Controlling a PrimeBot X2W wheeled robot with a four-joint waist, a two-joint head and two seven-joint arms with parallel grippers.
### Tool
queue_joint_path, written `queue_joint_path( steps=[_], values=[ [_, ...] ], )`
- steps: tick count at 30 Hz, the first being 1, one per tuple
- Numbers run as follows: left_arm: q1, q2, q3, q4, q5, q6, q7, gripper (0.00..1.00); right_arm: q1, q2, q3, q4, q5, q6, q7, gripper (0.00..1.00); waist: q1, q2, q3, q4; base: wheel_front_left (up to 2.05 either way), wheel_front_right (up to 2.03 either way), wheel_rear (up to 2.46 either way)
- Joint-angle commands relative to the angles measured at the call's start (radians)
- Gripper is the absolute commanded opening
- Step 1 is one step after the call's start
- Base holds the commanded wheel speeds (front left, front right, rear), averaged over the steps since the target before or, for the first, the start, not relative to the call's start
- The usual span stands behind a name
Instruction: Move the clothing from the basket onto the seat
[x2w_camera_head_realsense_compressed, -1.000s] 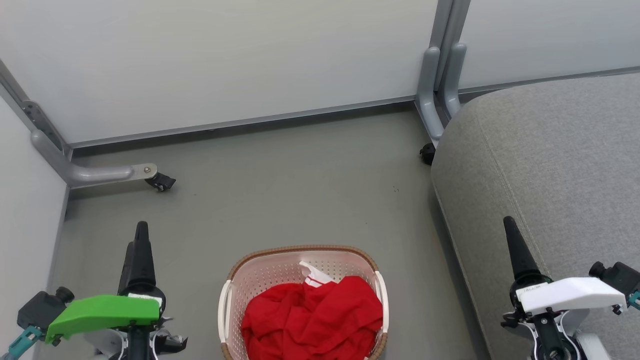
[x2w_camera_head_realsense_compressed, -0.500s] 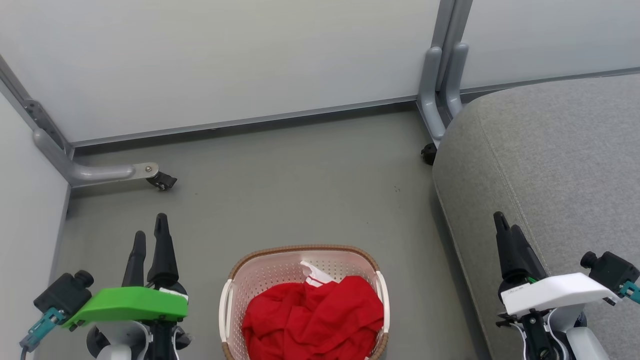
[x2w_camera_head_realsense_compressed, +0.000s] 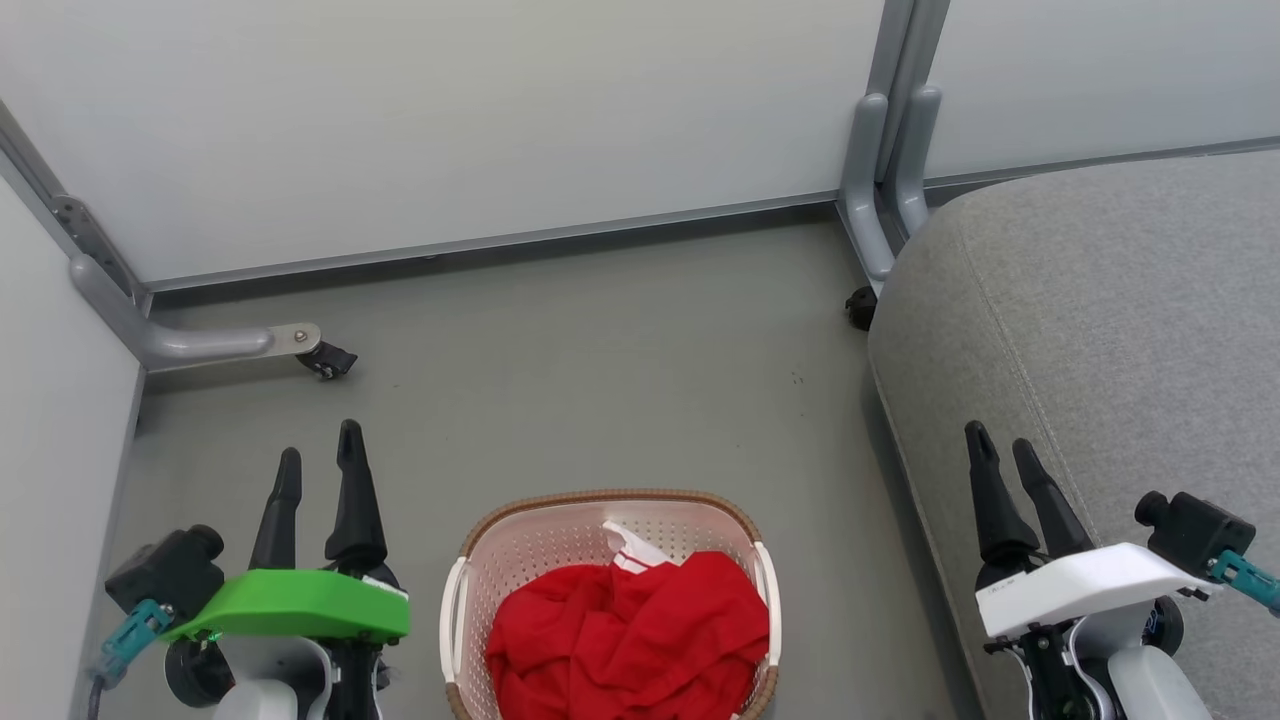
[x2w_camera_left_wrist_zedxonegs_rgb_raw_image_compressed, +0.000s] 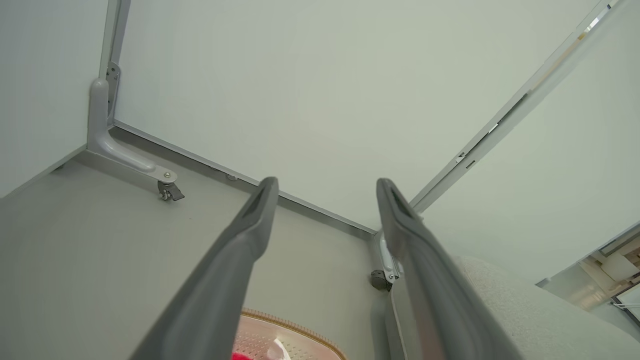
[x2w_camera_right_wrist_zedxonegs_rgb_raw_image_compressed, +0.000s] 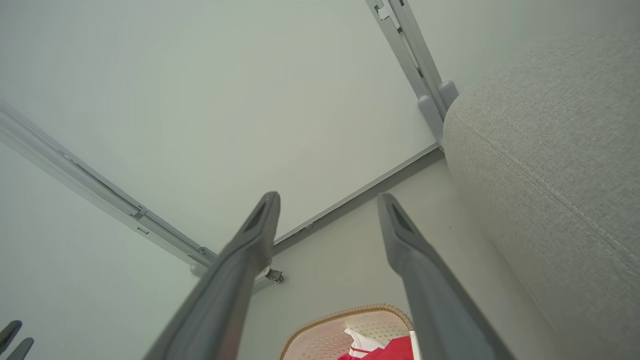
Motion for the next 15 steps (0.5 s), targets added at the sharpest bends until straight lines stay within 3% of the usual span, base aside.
queue_joint_path(
  steps=[1, 15],
  values=[
    [-0.028, 0.007, -0.006, -0.009, 0.037, 0.006, -0.01, 1.0, -0.015, -0.007, 0.004, -0.004, -0.032, 0.0, -0.01, 1.0, 0.0, 0.0, 0.0, 0.0, 0.0, 0.0, 0.0],
    [-0.034, 0.009, -0.045, -0.002, 0.208, 0.028, -0.044, 1.0, -0.022, -0.008, 0.022, 0.0, -0.205, 0.0, -0.044, 1.0, 0.0, 0.0, 0.0, 0.005, 0.0, 0.0, 0.0]
  ],
)
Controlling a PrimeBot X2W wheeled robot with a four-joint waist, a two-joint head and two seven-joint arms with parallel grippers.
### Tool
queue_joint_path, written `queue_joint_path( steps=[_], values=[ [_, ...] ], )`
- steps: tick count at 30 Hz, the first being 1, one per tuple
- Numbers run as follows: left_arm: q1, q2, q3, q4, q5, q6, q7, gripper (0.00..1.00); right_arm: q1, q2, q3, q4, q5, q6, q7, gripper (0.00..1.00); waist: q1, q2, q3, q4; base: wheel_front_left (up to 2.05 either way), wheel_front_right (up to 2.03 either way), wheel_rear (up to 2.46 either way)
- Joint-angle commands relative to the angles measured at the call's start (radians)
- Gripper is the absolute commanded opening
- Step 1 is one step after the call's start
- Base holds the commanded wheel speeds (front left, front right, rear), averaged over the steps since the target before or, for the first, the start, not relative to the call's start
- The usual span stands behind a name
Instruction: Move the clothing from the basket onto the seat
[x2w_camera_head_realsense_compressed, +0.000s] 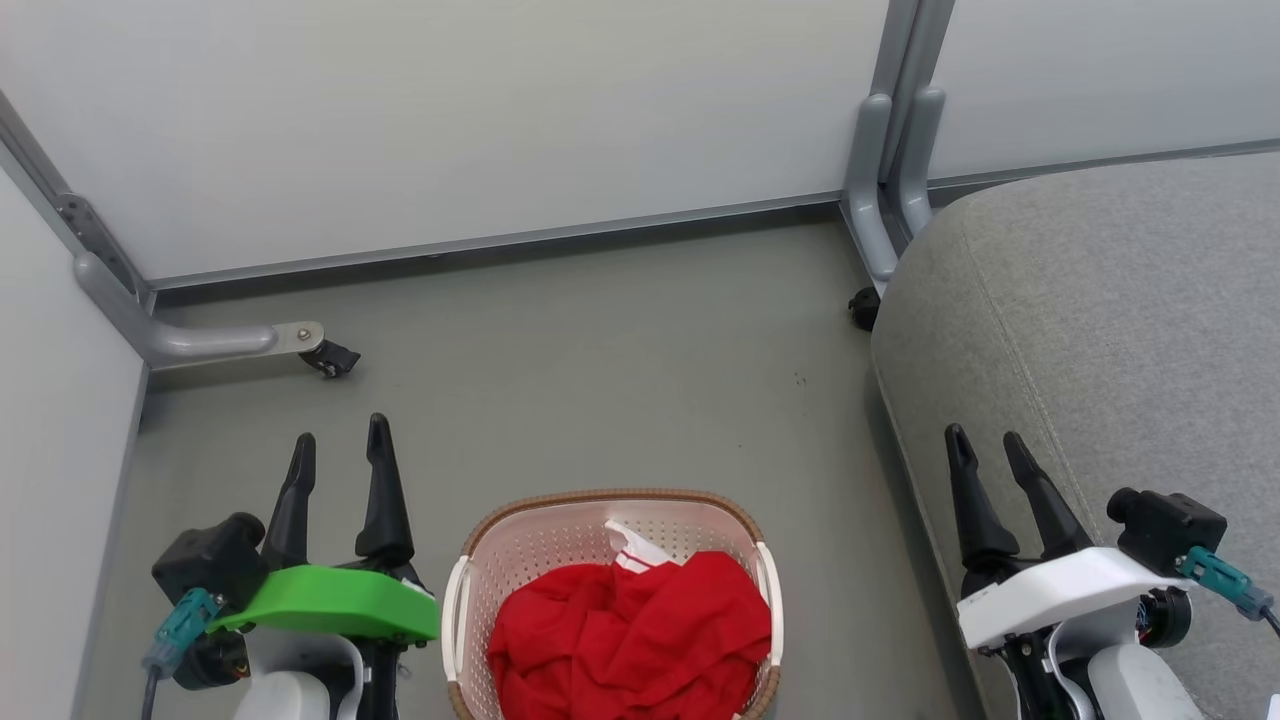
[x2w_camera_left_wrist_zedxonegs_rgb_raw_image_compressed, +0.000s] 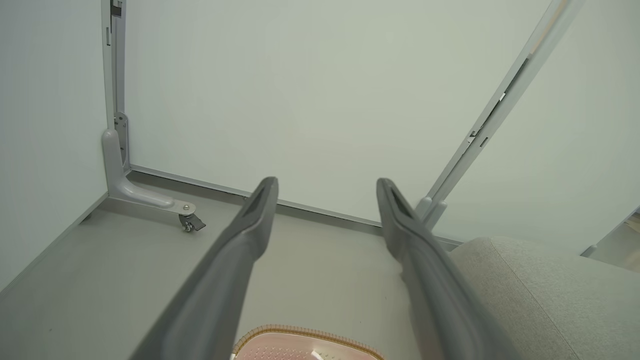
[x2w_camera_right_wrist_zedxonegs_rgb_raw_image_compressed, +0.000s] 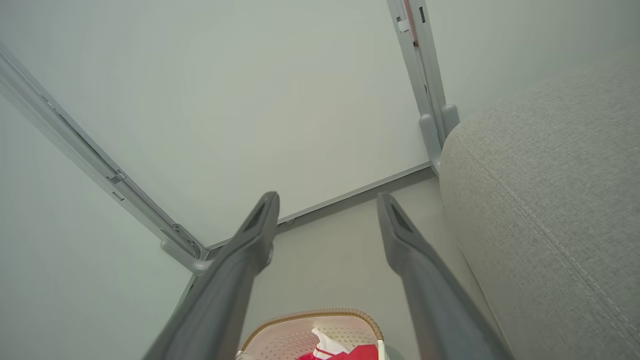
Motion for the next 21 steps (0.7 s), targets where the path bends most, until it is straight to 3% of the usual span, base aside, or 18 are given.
queue_joint_path(
  steps=[1, 21],
  values=[
    [-0.024, 0.007, -0.005, -0.008, 0.028, 0.005, -0.009, 1.0, -0.019, -0.005, 0.003, -0.006, -0.028, 0.0, -0.009, 1.0, 0.0, -0.0001, 0.0, 0.001, 0.0, 0.0, 0.0],
    [-0.029, 0.009, -0.043, 0.011, 0.201, 0.016, -0.051, 1.0, -0.024, -0.007, 0.017, 0.012, -0.213, 0.0, -0.052, 1.0, 0.0, -0.0001, -0.001, 0.005, 0.0, 0.0, 0.0]
  ],
)
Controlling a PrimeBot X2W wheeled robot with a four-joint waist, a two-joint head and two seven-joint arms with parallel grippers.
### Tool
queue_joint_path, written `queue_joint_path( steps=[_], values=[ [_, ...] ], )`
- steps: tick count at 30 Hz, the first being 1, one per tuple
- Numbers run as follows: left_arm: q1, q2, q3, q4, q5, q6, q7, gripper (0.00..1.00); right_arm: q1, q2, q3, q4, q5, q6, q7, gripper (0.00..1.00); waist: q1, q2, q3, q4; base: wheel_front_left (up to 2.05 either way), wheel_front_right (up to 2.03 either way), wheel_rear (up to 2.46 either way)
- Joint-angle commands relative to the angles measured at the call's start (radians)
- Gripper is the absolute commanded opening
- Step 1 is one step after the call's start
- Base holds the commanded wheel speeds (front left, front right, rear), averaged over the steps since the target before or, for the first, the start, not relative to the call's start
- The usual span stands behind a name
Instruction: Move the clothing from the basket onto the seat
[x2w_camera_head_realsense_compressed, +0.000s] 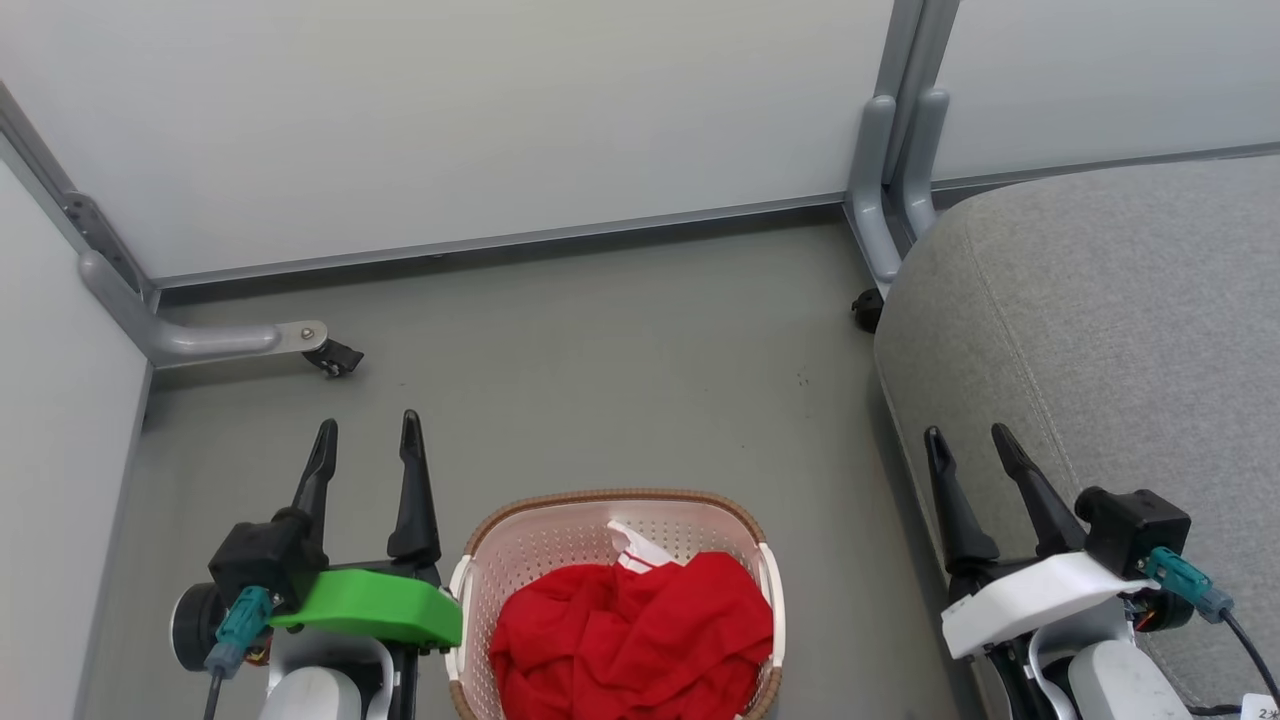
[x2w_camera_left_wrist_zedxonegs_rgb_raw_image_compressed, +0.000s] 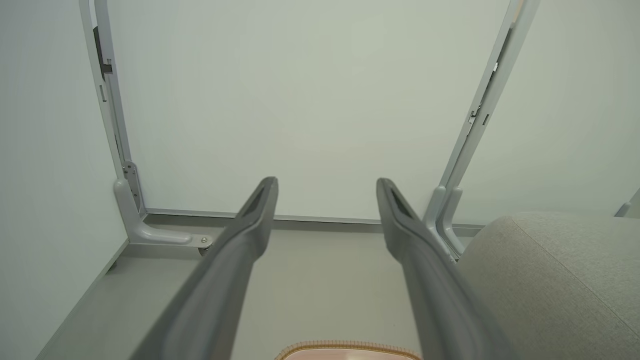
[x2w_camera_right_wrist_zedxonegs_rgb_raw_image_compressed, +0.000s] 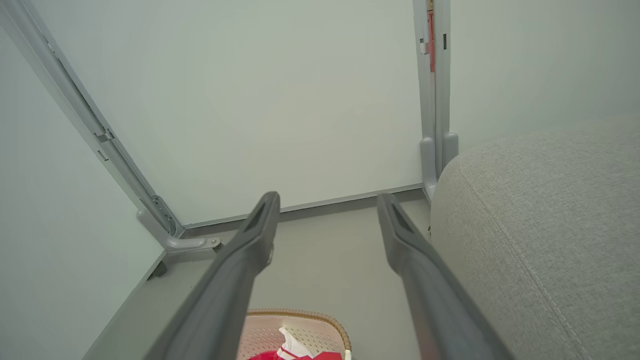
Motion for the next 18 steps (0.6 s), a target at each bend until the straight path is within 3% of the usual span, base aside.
queue_joint_path(
  steps=[1, 18],
  values=[
    [-0.02, 0.007, -0.004, -0.001, 0.025, 0.007, -0.009, 1.0, -0.015, -0.006, 0.002, 0.001, -0.024, 0.0, -0.011, 1.0, 0.0, 0.0, 0.0, 0.001, 0.0, 0.0, 0.0],
    [-0.021, 0.008, -0.025, 0.0, 0.139, 0.019, -0.038, 1.0, -0.016, -0.007, 0.005, 0.02, -0.145, 0.0, -0.041, 1.0, 0.0, 0.0, 0.004, 0.003, 0.0, 0.0, 0.0]
  ],
)
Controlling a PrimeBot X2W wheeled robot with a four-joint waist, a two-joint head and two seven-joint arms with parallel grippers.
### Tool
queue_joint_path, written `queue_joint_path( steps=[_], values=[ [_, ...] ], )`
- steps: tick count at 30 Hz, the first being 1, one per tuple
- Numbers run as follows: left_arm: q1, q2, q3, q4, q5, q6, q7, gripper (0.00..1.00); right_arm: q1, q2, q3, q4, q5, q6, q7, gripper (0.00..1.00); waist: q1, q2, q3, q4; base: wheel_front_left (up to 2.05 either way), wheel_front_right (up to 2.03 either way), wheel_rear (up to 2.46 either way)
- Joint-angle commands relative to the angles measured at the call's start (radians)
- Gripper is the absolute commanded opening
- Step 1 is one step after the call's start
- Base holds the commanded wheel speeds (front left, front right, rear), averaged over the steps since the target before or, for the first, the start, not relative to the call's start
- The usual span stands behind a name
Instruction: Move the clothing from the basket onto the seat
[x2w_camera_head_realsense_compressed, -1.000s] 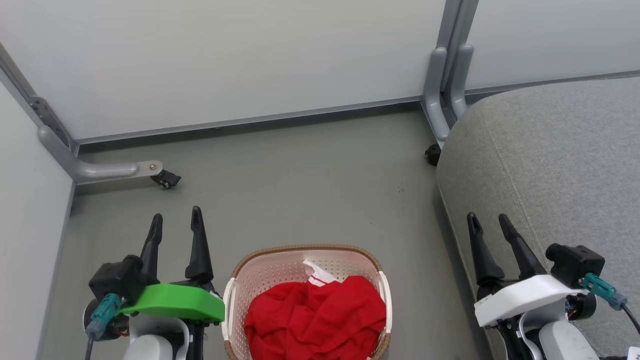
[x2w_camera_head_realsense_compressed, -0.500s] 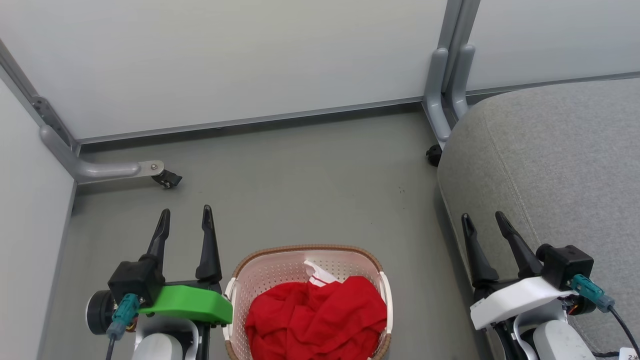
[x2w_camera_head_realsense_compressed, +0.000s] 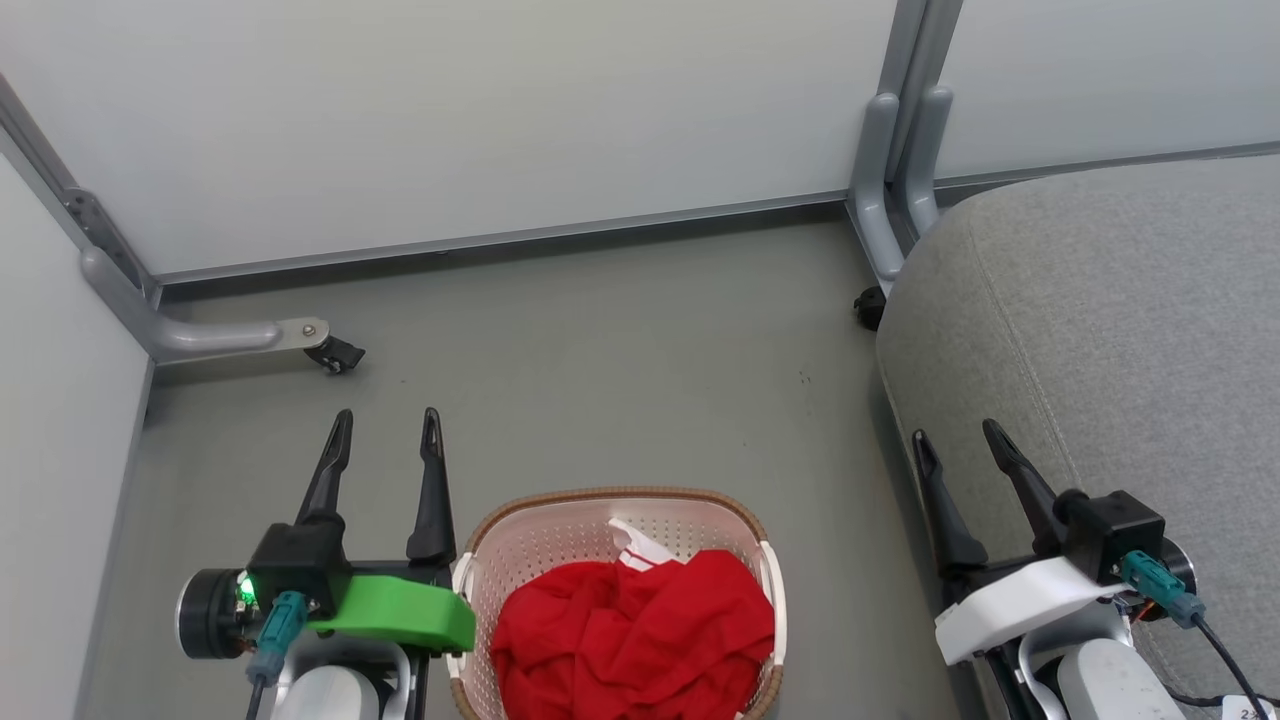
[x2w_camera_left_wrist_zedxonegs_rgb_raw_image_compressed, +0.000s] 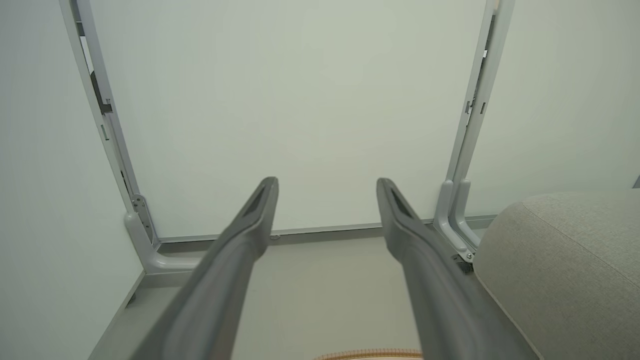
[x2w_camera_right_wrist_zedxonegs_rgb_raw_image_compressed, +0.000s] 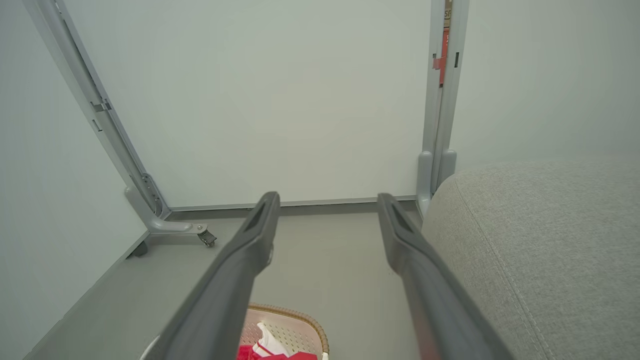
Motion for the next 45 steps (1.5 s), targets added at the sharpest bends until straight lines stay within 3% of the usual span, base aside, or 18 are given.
queue_joint_path(
  steps=[1, 24, 29, 35, 45],
  values=[
    [-0.019, 0.007, -0.004, -0.001, 0.021, 0.006, -0.006, 1.0, -0.008, -0.006, 0.0, 0.003, -0.019, 0.0, -0.008, 1.0, 0.0, -0.0001, 0.002, 0.0, 0.0, 0.0, 0.0],
    [-0.028, 0.007, -0.007, 0.02, 0.015, 0.013, -0.008, 1.0, -0.024, -0.006, -0.01, 0.034, -0.038, 0.0, -0.012, 1.0, 0.0, -0.0001, 0.021, -0.006, 0.0, 0.0, 0.0],
    [-0.046, 0.007, -0.013, 0.038, 0.023, -0.004, -0.008, 1.0, -0.039, -0.006, -0.003, 0.028, -0.036, 0.0, -0.012, 1.0, 0.0, -0.0001, 0.046, -0.021, 0.0, 0.0, 0.0],
    [-0.087, 0.006, -0.015, 0.079, 0.04, -0.034, -0.008, 1.0, -0.066, -0.006, 0.003, 0.019, -0.037, 0.0, -0.012, 1.0, 0.0, -0.0001, 0.09, -0.061, 0.0, 0.0, 0.0],
    [-0.166, 0.016, -0.006, 0.173, 0.084, -0.082, -0.008, 1.0, -0.131, -0.005, 0.026, -0.016, -0.018, 0.0, -0.011, 1.0, 0.0, -0.0001, 0.195, -0.187, 0.0, 0.0, 0.0]
  ],
)
